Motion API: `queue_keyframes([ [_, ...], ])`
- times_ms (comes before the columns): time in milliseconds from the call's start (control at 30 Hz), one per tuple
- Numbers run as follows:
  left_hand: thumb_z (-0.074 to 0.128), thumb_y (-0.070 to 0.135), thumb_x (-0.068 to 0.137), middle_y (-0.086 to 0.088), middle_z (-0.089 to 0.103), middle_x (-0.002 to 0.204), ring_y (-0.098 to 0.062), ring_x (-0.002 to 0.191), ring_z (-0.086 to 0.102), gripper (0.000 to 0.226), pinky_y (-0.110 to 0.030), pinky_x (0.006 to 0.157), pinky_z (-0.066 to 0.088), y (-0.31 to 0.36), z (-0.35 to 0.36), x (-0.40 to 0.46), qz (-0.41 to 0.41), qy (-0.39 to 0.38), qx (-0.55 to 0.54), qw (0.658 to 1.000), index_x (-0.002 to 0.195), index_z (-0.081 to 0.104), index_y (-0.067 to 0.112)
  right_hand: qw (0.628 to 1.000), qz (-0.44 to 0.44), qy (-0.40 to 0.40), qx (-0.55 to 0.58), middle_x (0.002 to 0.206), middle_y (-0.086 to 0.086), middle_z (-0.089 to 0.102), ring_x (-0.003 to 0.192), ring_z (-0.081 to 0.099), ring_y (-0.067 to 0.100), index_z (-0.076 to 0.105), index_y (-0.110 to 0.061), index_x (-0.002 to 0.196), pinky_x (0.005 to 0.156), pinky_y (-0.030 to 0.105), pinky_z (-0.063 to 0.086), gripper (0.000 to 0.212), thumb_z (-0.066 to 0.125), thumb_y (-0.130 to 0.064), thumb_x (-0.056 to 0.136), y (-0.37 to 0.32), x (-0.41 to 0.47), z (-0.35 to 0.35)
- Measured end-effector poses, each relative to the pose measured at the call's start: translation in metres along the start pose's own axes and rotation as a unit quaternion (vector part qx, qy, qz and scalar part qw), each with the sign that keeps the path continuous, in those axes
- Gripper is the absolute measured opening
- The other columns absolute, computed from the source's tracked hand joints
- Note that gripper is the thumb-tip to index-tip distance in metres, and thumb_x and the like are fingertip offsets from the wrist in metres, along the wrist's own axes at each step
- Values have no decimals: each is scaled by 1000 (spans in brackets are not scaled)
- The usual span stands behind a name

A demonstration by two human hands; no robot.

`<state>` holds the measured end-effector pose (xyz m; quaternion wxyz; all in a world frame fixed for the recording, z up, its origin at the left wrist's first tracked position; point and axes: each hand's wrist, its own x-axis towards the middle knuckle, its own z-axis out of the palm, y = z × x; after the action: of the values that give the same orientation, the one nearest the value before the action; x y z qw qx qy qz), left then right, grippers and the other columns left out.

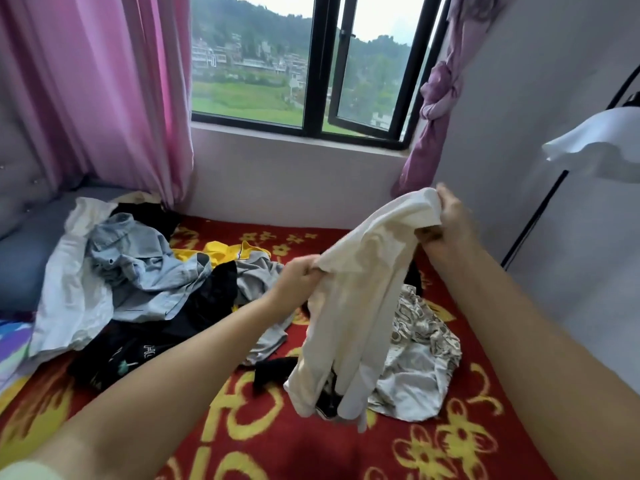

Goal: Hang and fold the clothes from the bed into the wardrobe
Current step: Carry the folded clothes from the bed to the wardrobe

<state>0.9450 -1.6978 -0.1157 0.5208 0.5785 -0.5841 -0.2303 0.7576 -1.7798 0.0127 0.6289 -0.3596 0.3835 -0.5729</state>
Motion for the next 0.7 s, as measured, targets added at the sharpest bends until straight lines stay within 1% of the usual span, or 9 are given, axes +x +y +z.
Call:
queue_keyframes([
  [100, 51, 11, 95, -4, 59, 75, -13, 73, 49, 25, -29, 63, 36, 17, -13, 10, 21, 21, 38, 999, 79, 63, -4, 964, -134, 58, -221, 100, 7, 64, 86, 63, 18, 56, -16, 108, 74, 34, 56, 18, 51, -30, 98, 5, 11, -34],
  [167, 55, 17, 94, 0, 60, 73, -8, 71, 49, 26, -24, 62, 38, 34, -15, 14, 42, -59, 88, 994, 78, 66, -1, 905, -211, -74, -363, 134, 0, 51, 111, 55, 12, 31, -28, 142, 95, 27, 48, 60, 60, -42, 92, 20, 3, -43],
  [233, 60, 24, 92, 12, 58, 64, 1, 61, 47, 28, -15, 57, 38, 52, -10, 17, 39, -156, 120, 980, 66, 68, 16, 814, -212, -270, -469, 141, -14, 43, 117, 47, -6, 6, -48, 146, 95, 4, 36, 93, 69, -55, 79, 38, -15, -33],
  [300, 63, 28, 89, 14, 62, 58, 5, 56, 51, 31, -14, 56, 42, 63, -6, 18, 20, -182, 112, 977, 59, 67, 26, 756, -117, -381, -520, 133, -16, 52, 117, 52, -6, -2, -47, 148, 99, 11, 40, 106, 74, -52, 74, 58, -25, -24],
  [333, 65, 30, 88, 10, 64, 61, 1, 59, 54, 26, -18, 59, 45, 66, -6, 19, 7, -171, 93, 981, 63, 69, 23, 746, -93, -388, -534, 130, -12, 55, 117, 54, 1, 10, -36, 152, 101, 22, 43, 98, 75, -42, 78, 64, -28, -22],
  [400, 68, 32, 86, 1, 64, 68, -8, 64, 56, 24, -26, 61, 46, 72, -14, 18, -27, -151, 28, 988, 75, 70, 11, 765, -105, -366, -519, 109, -1, 67, 99, 62, 9, 58, -12, 128, 91, 33, 50, 44, 70, -24, 86, 66, -26, -23],
  [467, 69, 32, 86, -3, 62, 74, -12, 68, 55, 20, -25, 62, 45, 70, -25, 15, -65, -142, -82, 984, 85, 67, 12, 806, -114, -348, -464, 82, -3, 69, 75, 61, 6, 72, -9, 91, 73, 29, 50, 9, 64, -14, 90, 63, -25, -23],
  [567, 71, 32, 83, -7, 66, 94, -16, 83, 63, 34, -25, 70, 50, 62, -37, 4, -86, -173, -136, 972, 109, 62, 12, 861, -103, -348, -357, 75, -7, 71, 70, 64, 3, 71, -14, 86, 63, 18, 50, 17, 58, -6, 93, 51, -26, -16],
  [700, 68, 27, 87, -10, 70, 105, -25, 96, 66, 30, -39, 89, 53, 52, -42, -6, -114, -200, -13, 973, 109, 66, 6, 883, -137, -295, -337, 70, -10, 70, 66, 63, 0, 69, -18, 84, 59, 15, 48, 21, 54, -7, 94, 37, -18, 2],
])
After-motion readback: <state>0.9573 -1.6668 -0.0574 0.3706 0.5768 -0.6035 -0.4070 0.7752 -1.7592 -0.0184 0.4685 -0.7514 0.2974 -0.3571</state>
